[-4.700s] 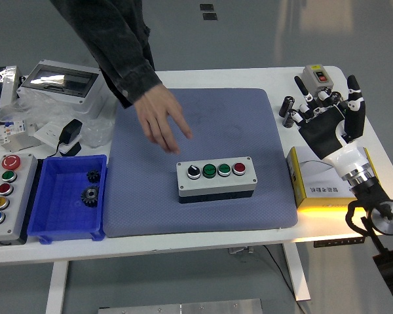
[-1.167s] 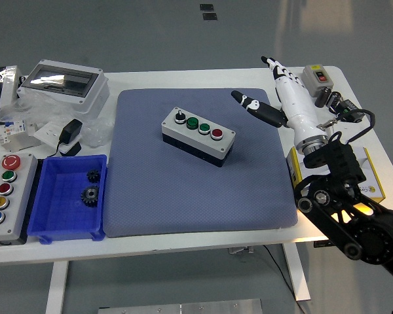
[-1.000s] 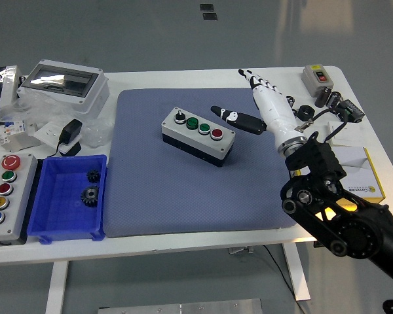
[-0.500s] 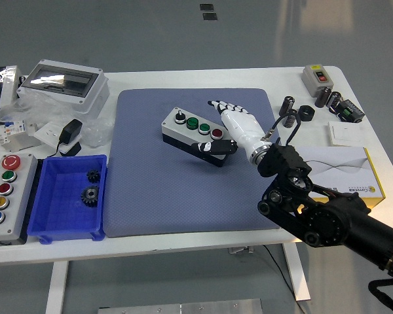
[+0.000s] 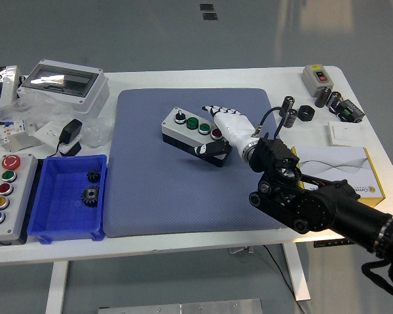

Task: Pick up the button,place it on the desk,press the button,press the button

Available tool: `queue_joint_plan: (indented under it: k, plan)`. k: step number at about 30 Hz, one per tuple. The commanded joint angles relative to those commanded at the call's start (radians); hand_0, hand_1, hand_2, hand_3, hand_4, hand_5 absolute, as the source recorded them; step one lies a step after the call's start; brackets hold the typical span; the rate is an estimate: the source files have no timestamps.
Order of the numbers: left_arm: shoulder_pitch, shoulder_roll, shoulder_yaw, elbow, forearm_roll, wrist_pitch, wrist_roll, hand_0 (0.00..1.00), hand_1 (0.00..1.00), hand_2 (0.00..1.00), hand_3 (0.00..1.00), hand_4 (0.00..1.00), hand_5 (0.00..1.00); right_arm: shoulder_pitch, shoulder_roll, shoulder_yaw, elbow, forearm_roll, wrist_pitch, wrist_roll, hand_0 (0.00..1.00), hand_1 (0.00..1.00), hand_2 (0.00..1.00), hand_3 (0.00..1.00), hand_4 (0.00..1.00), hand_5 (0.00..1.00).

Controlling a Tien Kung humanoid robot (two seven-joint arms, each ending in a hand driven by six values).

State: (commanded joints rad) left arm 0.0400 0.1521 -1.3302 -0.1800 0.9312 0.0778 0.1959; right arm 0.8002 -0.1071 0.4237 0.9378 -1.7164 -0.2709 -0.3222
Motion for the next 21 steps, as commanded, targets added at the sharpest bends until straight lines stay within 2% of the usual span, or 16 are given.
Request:
queue_joint_plan:
  k: [5, 6, 11, 12, 17, 18, 21]
  plan:
    - [-0.002, 0.003, 0.002, 0.000, -0.001, 0.000, 0.001, 0.658, 0.630, 0.620, 0.704, 0.825, 0.266, 0.025, 0.017, -0.029, -0.038, 0.031, 0.005, -0.001, 0.998, 0.998, 0.998, 0.998, 0.998, 0.525]
    - [-0.002, 0.003, 0.002, 0.000, -0.001, 0.000, 0.001, 0.658, 0.629, 0.620, 0.702, 0.824, 0.265, 0.028, 0.020, -0.033, -0.043, 0.038, 0.006, -0.001, 0.858, 0.998, 0.998, 0.998, 0.998, 0.528]
    - [-0.004, 0.004, 0.002, 0.000, -0.001, -0.001, 0.001, 0.658, 0.629, 0.620, 0.702, 0.824, 0.265, 0.034, 0.031, -0.053, -0.069, 0.093, 0.014, 0.002, 0.858, 0.998, 0.998, 0.998, 0.998, 0.528]
    - [-0.005, 0.004, 0.002, 0.000, 0.000, -0.001, 0.001, 0.658, 0.630, 0.620, 0.703, 0.825, 0.265, 0.034, 0.032, -0.056, -0.073, 0.099, 0.014, 0.002, 0.579, 0.890, 0.989, 0.998, 0.998, 0.529]
    - [-0.006, 0.004, 0.002, 0.000, 0.002, -0.001, 0.001, 0.658, 0.630, 0.620, 0.703, 0.825, 0.265, 0.038, 0.041, -0.075, -0.087, 0.114, 0.010, -0.008, 0.579, 0.890, 0.989, 0.998, 0.998, 0.529]
    - [-0.006, 0.004, 0.002, 0.000, 0.002, -0.002, 0.000, 0.658, 0.631, 0.620, 0.701, 0.824, 0.265, 0.039, 0.043, -0.079, -0.090, 0.113, 0.006, -0.010, 0.394, 0.750, 0.885, 0.998, 0.946, 0.386]
    - [-0.008, 0.005, 0.002, 0.000, 0.003, -0.002, 0.000, 0.658, 0.631, 0.620, 0.701, 0.824, 0.265, 0.042, 0.048, -0.090, -0.099, 0.107, -0.008, -0.019, 0.394, 0.750, 0.885, 0.998, 0.946, 0.386]
